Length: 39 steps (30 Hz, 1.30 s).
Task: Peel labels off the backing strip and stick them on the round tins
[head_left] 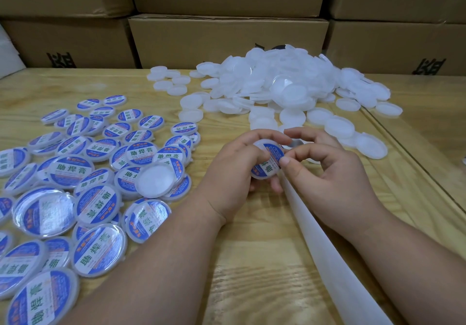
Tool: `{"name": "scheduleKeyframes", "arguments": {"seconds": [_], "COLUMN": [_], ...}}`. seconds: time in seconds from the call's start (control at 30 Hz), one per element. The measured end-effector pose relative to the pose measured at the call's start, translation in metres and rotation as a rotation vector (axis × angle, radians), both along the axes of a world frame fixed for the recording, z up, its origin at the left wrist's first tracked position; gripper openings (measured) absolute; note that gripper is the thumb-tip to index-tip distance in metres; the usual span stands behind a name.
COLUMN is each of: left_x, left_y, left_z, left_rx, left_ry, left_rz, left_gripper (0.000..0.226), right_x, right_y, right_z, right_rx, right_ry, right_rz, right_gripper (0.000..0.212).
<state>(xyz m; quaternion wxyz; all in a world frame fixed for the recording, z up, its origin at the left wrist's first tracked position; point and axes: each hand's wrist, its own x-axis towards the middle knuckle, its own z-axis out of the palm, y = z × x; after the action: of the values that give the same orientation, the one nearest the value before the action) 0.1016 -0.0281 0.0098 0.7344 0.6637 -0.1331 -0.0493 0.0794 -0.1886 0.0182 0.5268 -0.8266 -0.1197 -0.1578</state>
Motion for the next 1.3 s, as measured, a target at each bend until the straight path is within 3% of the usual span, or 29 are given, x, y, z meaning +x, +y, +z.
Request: {"name": "scheduleKeyframes", "arguments": {"seconds": [0.13,0.27,0.47,0.6,0.7,0.83,0.9,1.2,1.3], "left_x": [0.001,0.003,0.011,0.011,0.009,0.010,0.010,0.012,0.012], "left_y": [0.000,0.003,0.012,0.010,0.009,0.012,0.012,0.011,0.012], "left_z": [0.000,0.000,-0.003,-0.004,0.001,0.003,0.002,0.005,0.009], "left_rx": [-0.037,-0.075,-0.337,-0.270,-0.231,-0.300,-0.363,-0.544,-0.612], "left_ry": [0.019,0.063,0.095,0.074,0.112,0.228,0.260,0.201,0.217], "left_rz": [-0.009,0.064,0.208,0.243,0.268,0.344,0.368,0.488,0.488], "left_gripper": [0.045,0.049,0.037,0.041,0.022,0.060,0.068,0.010,0.012], "right_x": [0.000,-0.001,0.002,0.002,0.002,0.003,0.003,0.004,0.005], "right_y": [0.000,0.000,-0.004,-0.005,-0.002,-0.003,-0.003,-0.004,-0.003], "right_z": [-0.001,-0.002,-0.002,-0.004,-0.004,-0.006,-0.006,-0.007,-0.008], "right_rx": [0.022,0.023,0.107,0.133,0.133,0.138,0.135,0.130,0.131], "right_ry": [0.007,-0.008,-0.006,-0.017,-0.031,-0.026,-0.028,-0.050,-0.062], "right_rz": [0.013,0.054,0.001,-0.026,-0.018,-0.010,-0.006,0.002,0.000], "right_gripper": [0.018,0.025,0.033,0.034,0.033,0.034,0.034,0.035,0.034]}}
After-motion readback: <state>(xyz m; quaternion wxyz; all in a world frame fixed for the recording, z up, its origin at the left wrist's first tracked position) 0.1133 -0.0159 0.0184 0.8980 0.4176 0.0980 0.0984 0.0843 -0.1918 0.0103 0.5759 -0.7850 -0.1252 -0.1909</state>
